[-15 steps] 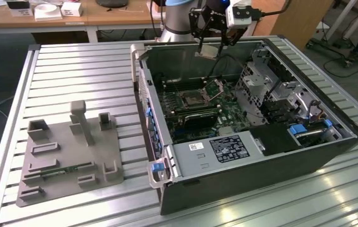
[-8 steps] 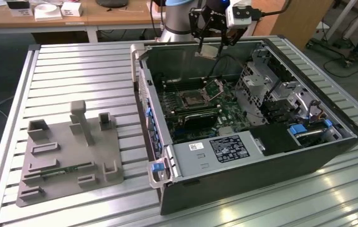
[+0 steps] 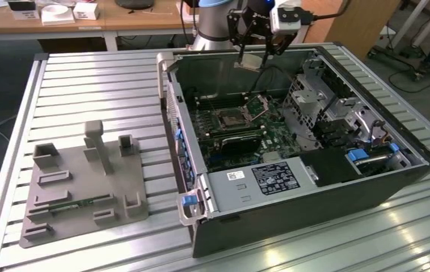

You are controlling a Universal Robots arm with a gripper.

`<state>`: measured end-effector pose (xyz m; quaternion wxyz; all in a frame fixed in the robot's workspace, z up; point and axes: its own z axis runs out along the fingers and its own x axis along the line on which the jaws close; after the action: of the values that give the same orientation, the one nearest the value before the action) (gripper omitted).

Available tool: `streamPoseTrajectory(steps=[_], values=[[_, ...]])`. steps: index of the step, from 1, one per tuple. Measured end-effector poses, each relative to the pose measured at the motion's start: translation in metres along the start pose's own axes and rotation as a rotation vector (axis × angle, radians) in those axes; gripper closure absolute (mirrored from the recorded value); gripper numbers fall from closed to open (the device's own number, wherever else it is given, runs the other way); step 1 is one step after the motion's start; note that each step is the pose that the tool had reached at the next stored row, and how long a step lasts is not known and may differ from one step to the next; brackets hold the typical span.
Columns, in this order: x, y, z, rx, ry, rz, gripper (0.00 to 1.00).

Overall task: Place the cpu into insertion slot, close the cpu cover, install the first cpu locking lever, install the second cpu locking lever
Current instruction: 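Place the cpu into insertion slot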

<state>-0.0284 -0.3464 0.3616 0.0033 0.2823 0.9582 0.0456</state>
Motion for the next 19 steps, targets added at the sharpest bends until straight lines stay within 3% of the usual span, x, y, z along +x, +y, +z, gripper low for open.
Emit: streamPoseTrajectory(steps=[19], values=[[0.0002, -0.0002, 0.0007, -0.0044, -0.0202, 0.225, 0.46]])
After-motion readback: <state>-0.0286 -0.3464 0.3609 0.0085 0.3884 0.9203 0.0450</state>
